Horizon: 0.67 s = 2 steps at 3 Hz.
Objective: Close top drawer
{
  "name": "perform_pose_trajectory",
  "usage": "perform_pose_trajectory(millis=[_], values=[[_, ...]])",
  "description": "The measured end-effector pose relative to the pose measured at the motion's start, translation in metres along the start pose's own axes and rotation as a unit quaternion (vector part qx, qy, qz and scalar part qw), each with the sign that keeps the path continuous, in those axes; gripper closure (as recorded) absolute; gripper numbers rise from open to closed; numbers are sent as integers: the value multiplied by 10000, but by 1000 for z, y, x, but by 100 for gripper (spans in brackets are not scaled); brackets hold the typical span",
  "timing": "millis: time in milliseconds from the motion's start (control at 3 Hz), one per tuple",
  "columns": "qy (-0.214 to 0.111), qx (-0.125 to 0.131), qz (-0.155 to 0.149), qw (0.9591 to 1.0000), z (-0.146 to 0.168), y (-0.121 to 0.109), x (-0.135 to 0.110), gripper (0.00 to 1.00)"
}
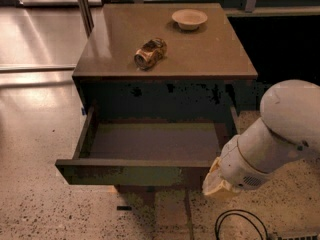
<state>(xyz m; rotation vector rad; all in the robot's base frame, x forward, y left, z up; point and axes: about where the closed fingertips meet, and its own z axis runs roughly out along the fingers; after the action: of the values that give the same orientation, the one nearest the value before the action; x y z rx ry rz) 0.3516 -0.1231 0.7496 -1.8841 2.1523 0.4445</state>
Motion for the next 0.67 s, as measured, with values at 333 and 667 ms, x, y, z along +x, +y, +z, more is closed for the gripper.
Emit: perform_pose_trajectory(millis=[333,667], values=[[-507,-145,51,9986,16,7,-18,100],[-749,-175,-49,9970,30,14,-38,100]])
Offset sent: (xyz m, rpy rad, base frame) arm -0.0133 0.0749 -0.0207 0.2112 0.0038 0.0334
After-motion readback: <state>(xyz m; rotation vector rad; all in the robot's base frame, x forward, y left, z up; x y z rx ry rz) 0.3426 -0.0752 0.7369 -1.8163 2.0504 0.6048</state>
